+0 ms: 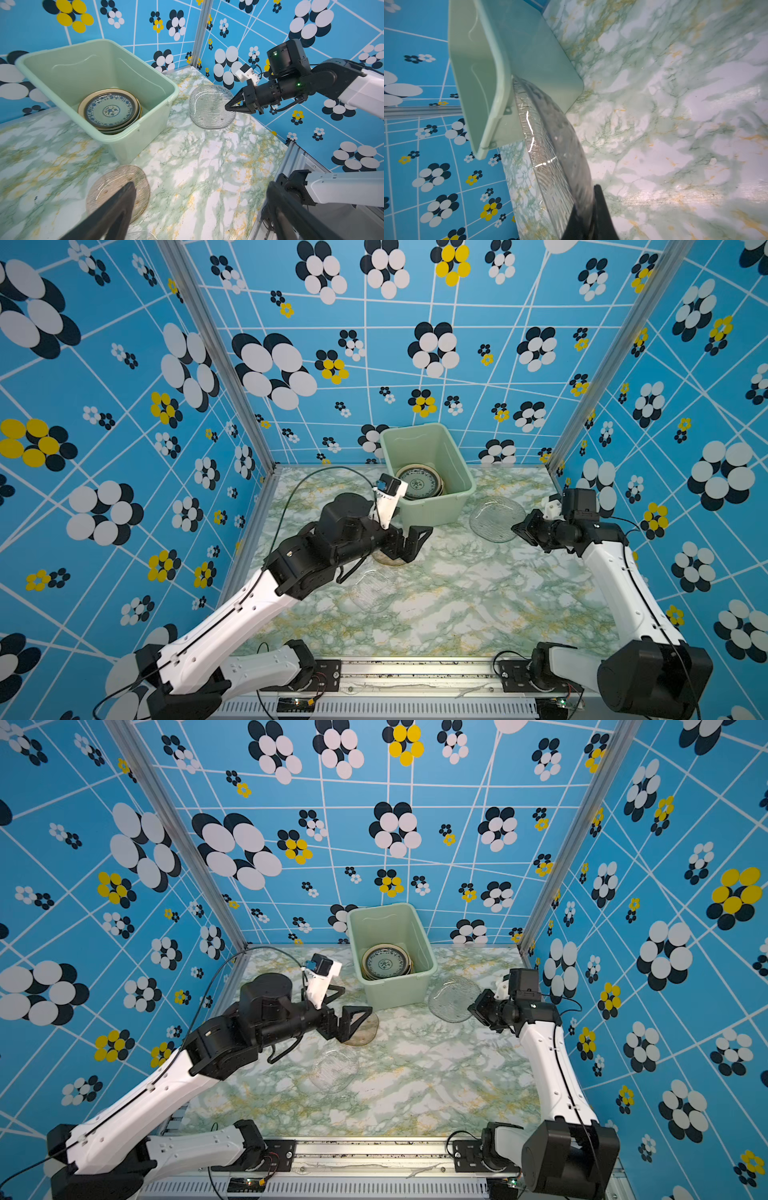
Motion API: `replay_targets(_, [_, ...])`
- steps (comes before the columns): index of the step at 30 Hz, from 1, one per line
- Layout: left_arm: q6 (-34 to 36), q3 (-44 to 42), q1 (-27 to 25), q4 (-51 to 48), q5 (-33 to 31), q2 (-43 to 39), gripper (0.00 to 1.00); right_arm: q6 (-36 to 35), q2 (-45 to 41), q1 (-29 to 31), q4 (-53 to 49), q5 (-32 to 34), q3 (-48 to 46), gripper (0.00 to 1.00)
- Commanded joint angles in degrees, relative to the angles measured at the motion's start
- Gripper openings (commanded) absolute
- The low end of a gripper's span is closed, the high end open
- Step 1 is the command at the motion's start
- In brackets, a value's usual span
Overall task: Place the plates into the plastic bin on the countertop
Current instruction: 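Pinch the clear glass plate rim with the right gripper and lift it, then carry the clear glass plate over the bin with the right gripper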
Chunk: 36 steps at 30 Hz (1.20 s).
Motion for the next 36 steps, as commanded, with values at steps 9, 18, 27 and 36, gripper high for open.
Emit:
replay_targets(9, [-1.6,-8.5,7.8,-4.1,-5.5,-14.9,0.99,17.9,-1.2,8.2,-10.6,3.8,18.4,0.0])
replay_targets(18, [-6.3,-6.0,13.1,-3.6,-2.8,-10.1,0.99,31.1,4.6,19.6,-2.4,15.8,23.9,0.0])
replay_targets(27, [-29.9,-2.3,27.9,0.2,15.0,0.9,0.99,35.8,20.4,25.5,-1.1,23.7,37.3,0.0])
replay_targets(36, [-47.1,-4.9,34.2,10.6,23.0,8.0,0.99,36.6,43.6,27.7,-9.7,25.2,61.6,0.0])
